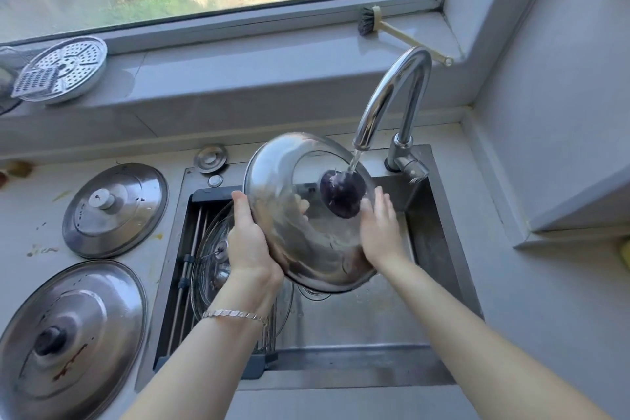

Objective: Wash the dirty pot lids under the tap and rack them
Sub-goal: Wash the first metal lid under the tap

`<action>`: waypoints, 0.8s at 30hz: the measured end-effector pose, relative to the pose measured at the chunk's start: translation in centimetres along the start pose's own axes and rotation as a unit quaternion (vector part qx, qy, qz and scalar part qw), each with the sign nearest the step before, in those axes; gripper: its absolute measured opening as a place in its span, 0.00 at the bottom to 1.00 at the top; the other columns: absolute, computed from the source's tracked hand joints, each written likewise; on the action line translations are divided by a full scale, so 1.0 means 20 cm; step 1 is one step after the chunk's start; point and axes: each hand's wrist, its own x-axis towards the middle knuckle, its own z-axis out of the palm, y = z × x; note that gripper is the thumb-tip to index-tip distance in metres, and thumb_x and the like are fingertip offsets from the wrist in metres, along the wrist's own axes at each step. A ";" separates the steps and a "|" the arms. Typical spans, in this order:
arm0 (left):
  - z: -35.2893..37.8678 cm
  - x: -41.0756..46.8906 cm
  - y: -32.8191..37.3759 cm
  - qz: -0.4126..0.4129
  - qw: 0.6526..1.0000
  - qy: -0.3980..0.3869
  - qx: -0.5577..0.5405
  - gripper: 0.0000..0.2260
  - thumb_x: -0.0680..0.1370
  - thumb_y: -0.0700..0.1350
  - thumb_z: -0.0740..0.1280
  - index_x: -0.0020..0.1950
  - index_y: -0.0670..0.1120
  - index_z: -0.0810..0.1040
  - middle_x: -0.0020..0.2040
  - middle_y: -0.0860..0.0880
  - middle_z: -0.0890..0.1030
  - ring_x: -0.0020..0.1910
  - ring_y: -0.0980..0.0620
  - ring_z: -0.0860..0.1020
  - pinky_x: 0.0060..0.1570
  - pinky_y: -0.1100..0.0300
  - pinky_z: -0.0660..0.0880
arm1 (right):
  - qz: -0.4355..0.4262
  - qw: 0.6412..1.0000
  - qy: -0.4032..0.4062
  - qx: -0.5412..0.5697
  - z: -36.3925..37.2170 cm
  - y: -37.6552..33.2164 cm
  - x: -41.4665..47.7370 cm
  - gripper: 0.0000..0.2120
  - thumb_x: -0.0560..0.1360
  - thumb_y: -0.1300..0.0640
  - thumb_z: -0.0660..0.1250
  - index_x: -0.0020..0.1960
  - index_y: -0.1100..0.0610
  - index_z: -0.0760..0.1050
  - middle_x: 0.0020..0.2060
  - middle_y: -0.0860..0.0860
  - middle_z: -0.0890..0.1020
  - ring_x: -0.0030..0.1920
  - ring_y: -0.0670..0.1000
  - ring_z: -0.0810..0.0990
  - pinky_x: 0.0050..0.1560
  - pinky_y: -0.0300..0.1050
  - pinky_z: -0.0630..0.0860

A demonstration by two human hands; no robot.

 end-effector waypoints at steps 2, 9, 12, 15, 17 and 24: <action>-0.02 -0.03 0.00 -0.020 0.998 -0.041 0.032 0.29 0.78 0.63 0.53 0.49 0.40 0.83 0.42 0.39 0.84 0.39 0.45 0.83 0.43 0.54 0.81 | 0.024 0.999 0.006 0.024 -0.06 0.01 0.10 0.23 0.82 0.52 0.47 0.76 0.56 0.52 0.75 0.54 0.57 0.75 0.53 0.54 0.72 0.47 0.52; -0.04 -0.09 -0.08 -0.063 0.993 -0.056 0.080 0.26 0.77 0.61 0.58 0.52 0.40 0.82 0.46 0.37 0.83 0.46 0.40 0.83 0.52 0.46 0.79 | -0.060 0.996 -0.033 -0.048 -0.18 -0.15 0.19 0.17 0.81 0.51 0.49 0.62 0.48 0.72 0.63 0.52 0.74 0.67 0.54 0.68 0.66 0.52 0.62; -0.07 -0.07 -0.08 -0.051 0.994 -0.048 0.079 0.26 0.77 0.60 0.58 0.50 0.38 0.82 0.43 0.37 0.84 0.40 0.41 0.83 0.47 0.47 0.80 | -0.094 0.989 -0.062 -0.093 -0.17 -0.16 0.20 0.19 0.81 0.49 0.48 0.68 0.48 0.67 0.67 0.52 0.70 0.69 0.53 0.64 0.70 0.56 0.57; -0.08 -0.04 -0.05 -0.014 0.993 -0.059 0.098 0.28 0.77 0.60 0.57 0.55 0.37 0.80 0.43 0.38 0.83 0.40 0.42 0.82 0.52 0.45 0.77 | -0.134 0.986 -0.048 -0.087 -0.18 -0.18 0.18 0.20 0.79 0.46 0.47 0.64 0.50 0.68 0.66 0.51 0.70 0.69 0.53 0.64 0.70 0.57 0.58; -0.08 -0.02 -0.04 -0.001 0.993 -0.069 0.101 0.27 0.77 0.61 0.57 0.53 0.38 0.81 0.42 0.39 0.83 0.39 0.42 0.82 0.52 0.46 0.77 | -0.134 0.987 -0.038 -0.083 -0.19 -0.20 0.18 0.23 0.75 0.43 0.45 0.60 0.52 0.69 0.64 0.53 0.71 0.67 0.54 0.66 0.69 0.59 0.60; 0.07 -0.07 -0.04 0.052 0.989 -0.060 0.125 0.22 0.80 0.54 0.56 0.37 0.44 0.81 0.30 0.49 0.82 0.32 0.51 0.82 0.36 0.60 0.78 | -0.142 0.972 0.004 -0.186 -0.11 -0.40 0.03 0.22 0.80 0.48 0.46 0.71 0.53 0.62 0.72 0.58 0.60 0.74 0.58 0.52 0.74 0.58 0.47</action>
